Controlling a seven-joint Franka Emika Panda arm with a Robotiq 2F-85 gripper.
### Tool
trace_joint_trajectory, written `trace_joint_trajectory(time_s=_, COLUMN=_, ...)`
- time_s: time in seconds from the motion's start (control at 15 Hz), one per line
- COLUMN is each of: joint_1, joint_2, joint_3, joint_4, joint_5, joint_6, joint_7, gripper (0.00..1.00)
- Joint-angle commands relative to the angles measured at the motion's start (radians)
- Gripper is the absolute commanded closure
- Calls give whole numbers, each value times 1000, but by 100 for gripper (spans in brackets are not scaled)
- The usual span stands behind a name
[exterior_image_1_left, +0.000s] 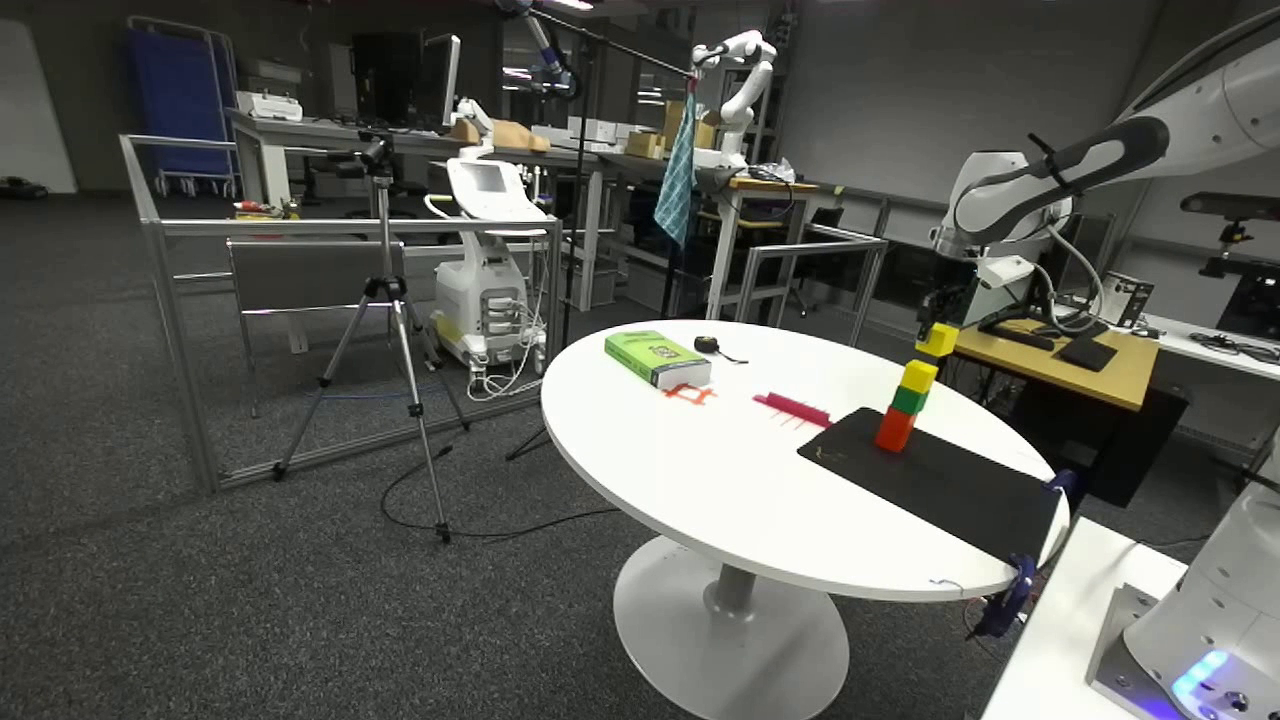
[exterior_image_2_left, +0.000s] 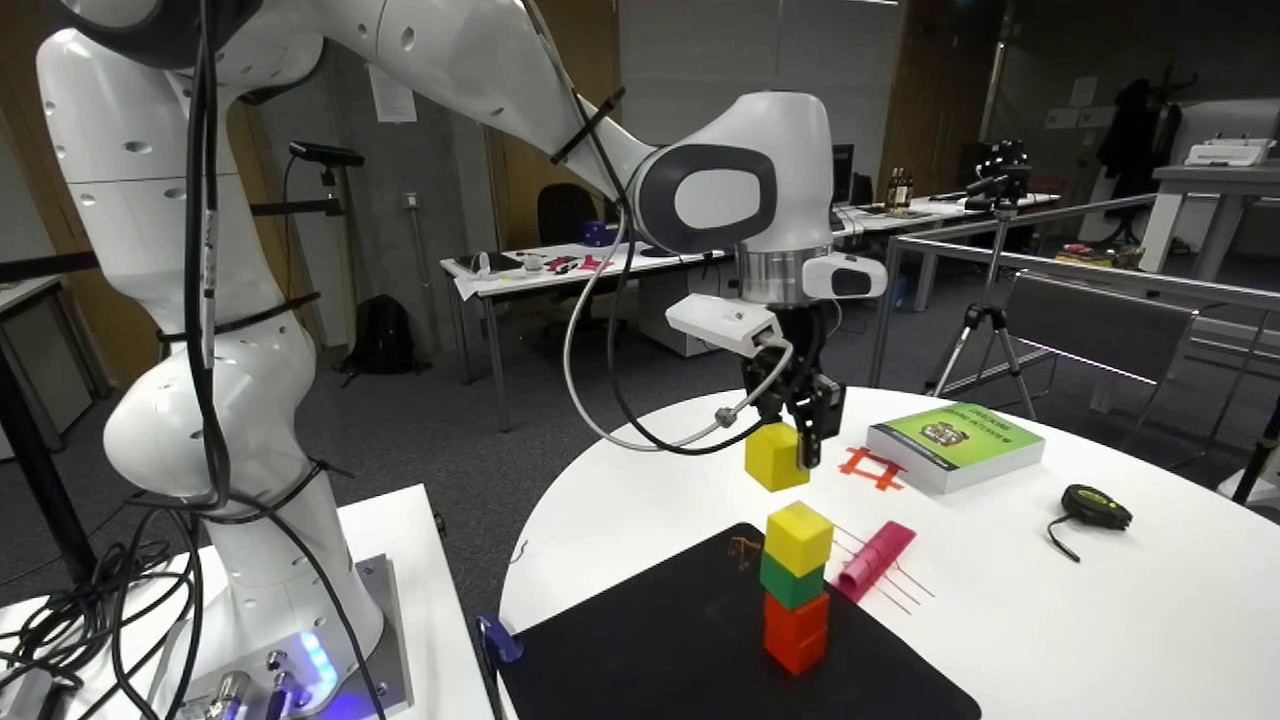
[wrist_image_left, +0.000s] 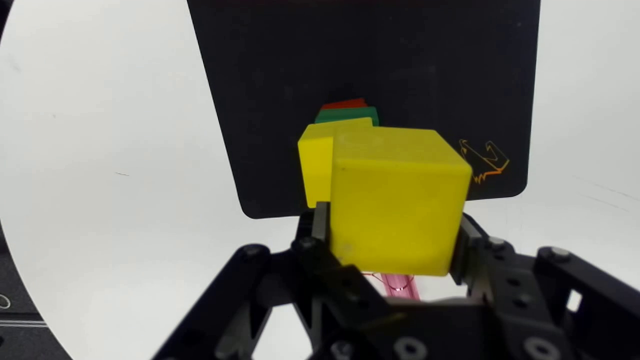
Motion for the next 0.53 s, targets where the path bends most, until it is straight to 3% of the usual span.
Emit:
trace_joint_trajectory(time_s=0.0, joint_1=-8, joint_2=7, joint_3=-5, joint_4=12, joint_5=-8, joint_6=15, joint_7=-12, gripper=69)
trace_joint_trajectory(time_s=0.47, joint_1=-13, joint_2=39, joint_3=-14, joint_4=21, joint_5=-23, joint_6=28, joint_7=-12, gripper=69)
